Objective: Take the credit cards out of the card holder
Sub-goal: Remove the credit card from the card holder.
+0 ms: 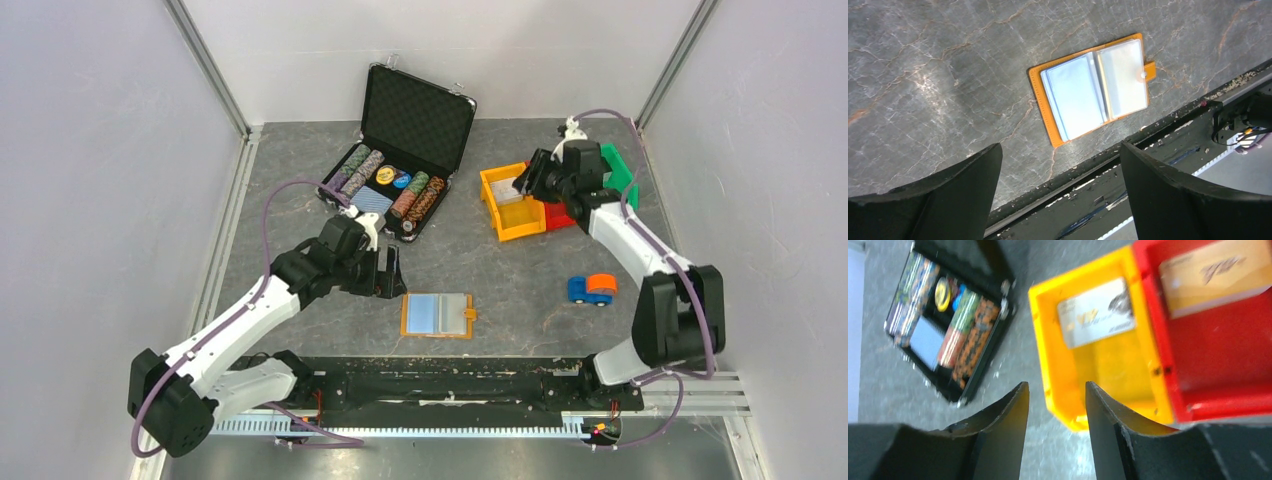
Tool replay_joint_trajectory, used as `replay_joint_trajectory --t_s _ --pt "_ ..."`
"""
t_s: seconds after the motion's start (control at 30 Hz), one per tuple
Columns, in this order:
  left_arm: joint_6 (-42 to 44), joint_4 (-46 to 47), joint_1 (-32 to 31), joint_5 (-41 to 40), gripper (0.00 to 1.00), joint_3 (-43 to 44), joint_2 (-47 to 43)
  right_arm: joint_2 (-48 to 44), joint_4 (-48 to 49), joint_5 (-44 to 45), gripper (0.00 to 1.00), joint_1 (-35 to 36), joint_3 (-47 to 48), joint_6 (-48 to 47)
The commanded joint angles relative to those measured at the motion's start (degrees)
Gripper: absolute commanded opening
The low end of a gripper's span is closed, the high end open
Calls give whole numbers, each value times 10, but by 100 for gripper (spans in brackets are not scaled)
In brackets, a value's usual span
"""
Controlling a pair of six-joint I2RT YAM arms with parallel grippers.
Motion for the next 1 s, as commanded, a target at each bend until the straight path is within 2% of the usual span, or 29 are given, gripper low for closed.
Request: replay_joint_trajectory --t_s 0.0,0.23,0.47,0.73,0.97 --pt "-33 40 -1 42 89 -4 20 -66 0 -37 48 39 -88 -8" --pt "-76 114 -1 69 68 -23 77 -149 84 -99 47 131 -249 38" --pt "-90 179 0 85 59 -60 146 -219 195 -124 49 186 -390 115" --pt "-103 235 0 108 51 -92 183 -230 236 -140 50 245 -441 158" --pt "-111 258 -3 129 46 -107 219 -237 243 -89 49 310 -451 202"
